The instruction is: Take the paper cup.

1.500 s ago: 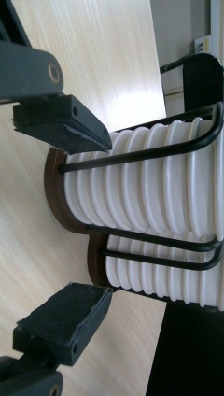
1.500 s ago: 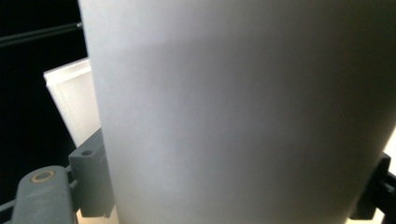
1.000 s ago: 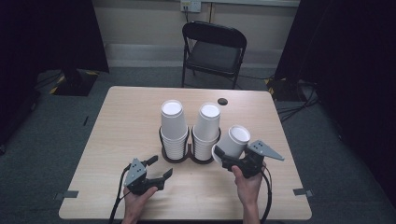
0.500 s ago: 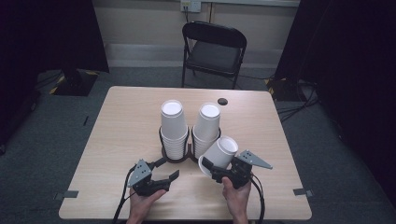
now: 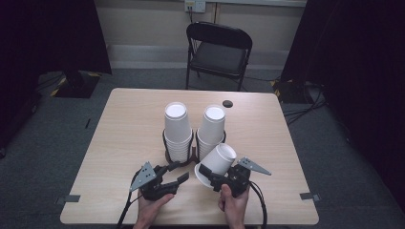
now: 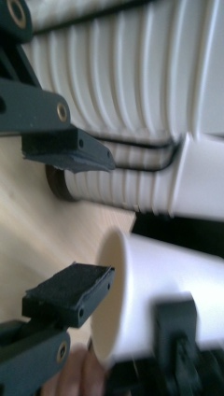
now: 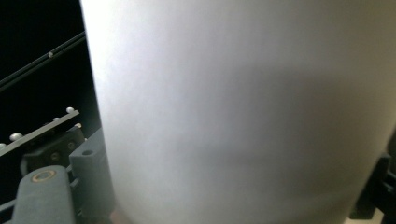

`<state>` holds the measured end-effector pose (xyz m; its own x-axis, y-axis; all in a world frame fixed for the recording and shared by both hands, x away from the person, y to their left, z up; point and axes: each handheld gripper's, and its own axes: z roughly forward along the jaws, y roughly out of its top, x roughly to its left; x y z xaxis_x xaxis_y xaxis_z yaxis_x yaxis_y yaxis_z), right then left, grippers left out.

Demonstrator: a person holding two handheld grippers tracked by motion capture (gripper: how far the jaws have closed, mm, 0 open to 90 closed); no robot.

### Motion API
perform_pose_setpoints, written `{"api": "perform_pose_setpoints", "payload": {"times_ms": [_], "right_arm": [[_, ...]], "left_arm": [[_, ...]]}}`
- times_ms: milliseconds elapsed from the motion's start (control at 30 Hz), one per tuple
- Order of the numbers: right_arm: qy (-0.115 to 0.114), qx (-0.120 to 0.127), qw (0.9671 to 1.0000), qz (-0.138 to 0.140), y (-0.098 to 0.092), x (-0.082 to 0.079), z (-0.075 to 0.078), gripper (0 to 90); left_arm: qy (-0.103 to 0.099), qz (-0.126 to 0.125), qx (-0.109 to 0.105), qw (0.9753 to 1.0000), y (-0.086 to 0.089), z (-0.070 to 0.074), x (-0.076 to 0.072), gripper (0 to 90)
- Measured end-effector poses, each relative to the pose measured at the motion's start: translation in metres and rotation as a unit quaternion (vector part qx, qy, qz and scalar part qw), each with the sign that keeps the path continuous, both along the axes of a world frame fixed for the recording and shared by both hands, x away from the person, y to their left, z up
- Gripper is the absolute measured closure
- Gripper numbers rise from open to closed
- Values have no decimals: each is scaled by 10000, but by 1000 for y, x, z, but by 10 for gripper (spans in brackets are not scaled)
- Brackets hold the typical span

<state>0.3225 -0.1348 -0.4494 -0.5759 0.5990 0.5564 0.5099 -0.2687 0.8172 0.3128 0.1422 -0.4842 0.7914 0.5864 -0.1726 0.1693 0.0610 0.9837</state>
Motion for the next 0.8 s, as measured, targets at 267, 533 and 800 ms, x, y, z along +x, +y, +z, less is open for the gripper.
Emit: {"api": "perform_pose_setpoints", "payload": {"times_ms": [267, 533, 800], "right_arm": [[265, 352, 9988, 190, 7, -5, -5, 135], [460, 425, 9978, 237, 14, -7, -9, 133], [682, 459, 9960, 341, 22, -7, -9, 133]], "left_arm": [[-303, -7, 137, 9994, -10, -3, -2, 436], [-543, -35, 190, 9983, -16, -3, 0, 463], [-671, 63, 227, 9975, -24, -6, 3, 544]]}}
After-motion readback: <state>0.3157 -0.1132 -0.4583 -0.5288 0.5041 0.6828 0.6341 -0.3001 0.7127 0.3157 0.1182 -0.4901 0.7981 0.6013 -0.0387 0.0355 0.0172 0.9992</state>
